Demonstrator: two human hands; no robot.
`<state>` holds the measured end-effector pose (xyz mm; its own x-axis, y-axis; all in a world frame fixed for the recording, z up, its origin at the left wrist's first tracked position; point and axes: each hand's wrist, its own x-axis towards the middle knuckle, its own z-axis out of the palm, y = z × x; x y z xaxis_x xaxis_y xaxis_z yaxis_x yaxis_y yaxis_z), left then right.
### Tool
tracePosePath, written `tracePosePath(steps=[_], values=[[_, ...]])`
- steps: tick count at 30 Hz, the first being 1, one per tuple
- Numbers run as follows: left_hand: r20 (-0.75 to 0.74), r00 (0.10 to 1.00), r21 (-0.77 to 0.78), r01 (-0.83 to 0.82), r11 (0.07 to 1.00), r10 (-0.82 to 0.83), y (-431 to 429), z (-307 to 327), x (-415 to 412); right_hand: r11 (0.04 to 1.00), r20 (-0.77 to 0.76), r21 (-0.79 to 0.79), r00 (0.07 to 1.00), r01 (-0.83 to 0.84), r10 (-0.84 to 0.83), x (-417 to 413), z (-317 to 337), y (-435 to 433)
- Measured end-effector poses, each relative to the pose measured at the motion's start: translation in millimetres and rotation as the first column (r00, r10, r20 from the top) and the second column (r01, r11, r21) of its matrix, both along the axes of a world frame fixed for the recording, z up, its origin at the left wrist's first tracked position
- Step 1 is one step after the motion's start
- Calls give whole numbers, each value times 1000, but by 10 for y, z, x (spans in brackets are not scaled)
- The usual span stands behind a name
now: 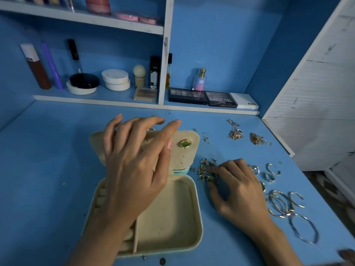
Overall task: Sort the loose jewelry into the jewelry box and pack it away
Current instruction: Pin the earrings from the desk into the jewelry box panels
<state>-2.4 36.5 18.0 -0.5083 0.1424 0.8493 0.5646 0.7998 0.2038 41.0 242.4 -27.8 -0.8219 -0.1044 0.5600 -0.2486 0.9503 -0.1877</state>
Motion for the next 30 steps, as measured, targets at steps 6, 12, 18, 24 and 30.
tracePosePath(steps=[6,12,18,24,30], values=[[-4,1000,-12,-7,1000,7,-3,1,-15,1000,56,-5,998,25,-24,-5,5,-10],[-2,1000,-4,-9,1000,9,-5,-8,-21,999,55,-37,998,11,-9,-21,-1,-9],[-6,1000,-9,-10,1000,10,-9,-4,-23,999,33,-45,999,14,-13,-21,3,-1],[-6,1000,-13,-6,1000,6,-9,-9,-32,995,-18,-104,1000,-4,2,-27,8,11],[-11,1000,-12,6,1000,-6,-16,-14,-41,994,-46,-107,999,-25,20,-35,-3,16]])
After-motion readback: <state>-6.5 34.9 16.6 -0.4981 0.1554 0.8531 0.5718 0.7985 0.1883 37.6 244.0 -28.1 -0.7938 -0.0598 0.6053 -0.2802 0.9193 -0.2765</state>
